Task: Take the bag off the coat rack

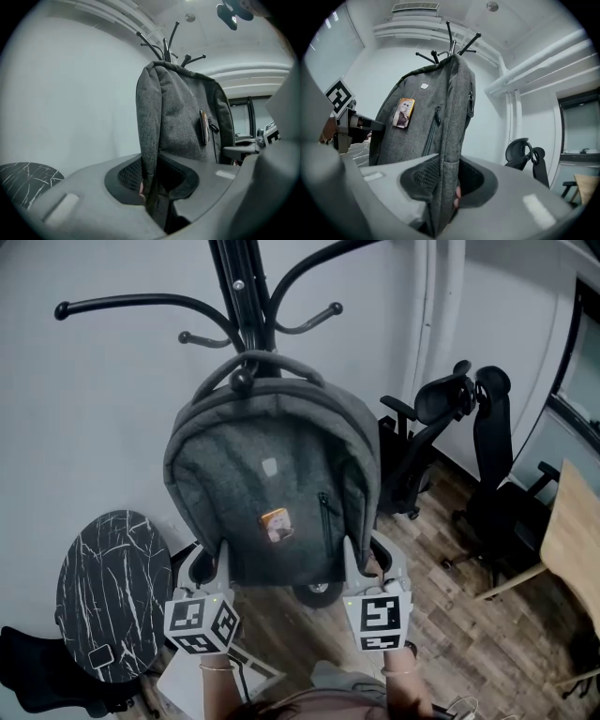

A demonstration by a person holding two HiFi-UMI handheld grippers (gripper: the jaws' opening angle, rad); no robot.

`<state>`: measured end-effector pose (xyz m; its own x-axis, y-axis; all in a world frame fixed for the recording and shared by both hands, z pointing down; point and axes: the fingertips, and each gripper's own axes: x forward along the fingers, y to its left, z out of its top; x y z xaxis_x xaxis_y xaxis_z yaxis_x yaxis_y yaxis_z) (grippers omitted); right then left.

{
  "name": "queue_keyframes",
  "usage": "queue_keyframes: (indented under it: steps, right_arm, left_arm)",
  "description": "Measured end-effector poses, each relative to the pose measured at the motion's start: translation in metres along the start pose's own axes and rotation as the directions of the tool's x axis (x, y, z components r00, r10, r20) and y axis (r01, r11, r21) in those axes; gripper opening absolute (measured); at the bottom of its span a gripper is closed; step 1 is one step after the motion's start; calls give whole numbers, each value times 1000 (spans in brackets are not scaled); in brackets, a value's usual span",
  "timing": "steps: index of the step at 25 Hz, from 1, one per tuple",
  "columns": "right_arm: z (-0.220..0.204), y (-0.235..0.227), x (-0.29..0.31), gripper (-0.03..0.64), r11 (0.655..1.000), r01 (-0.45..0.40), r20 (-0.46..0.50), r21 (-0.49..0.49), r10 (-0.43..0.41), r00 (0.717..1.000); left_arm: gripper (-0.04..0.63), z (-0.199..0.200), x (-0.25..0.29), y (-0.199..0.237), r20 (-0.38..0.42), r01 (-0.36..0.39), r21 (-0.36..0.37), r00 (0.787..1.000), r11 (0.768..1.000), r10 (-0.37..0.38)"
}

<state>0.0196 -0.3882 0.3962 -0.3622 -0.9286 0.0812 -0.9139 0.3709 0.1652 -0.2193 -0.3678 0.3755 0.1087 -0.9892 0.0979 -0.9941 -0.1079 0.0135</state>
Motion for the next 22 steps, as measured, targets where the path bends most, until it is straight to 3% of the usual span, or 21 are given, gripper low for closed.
queue_keyframes:
  steps: [22]
  right_arm:
    - [18,8,-41,94,998,59,72,-26,-57,996]
  left_arm:
    - [74,14,-40,-9,70,-7,-7,998,1000,8]
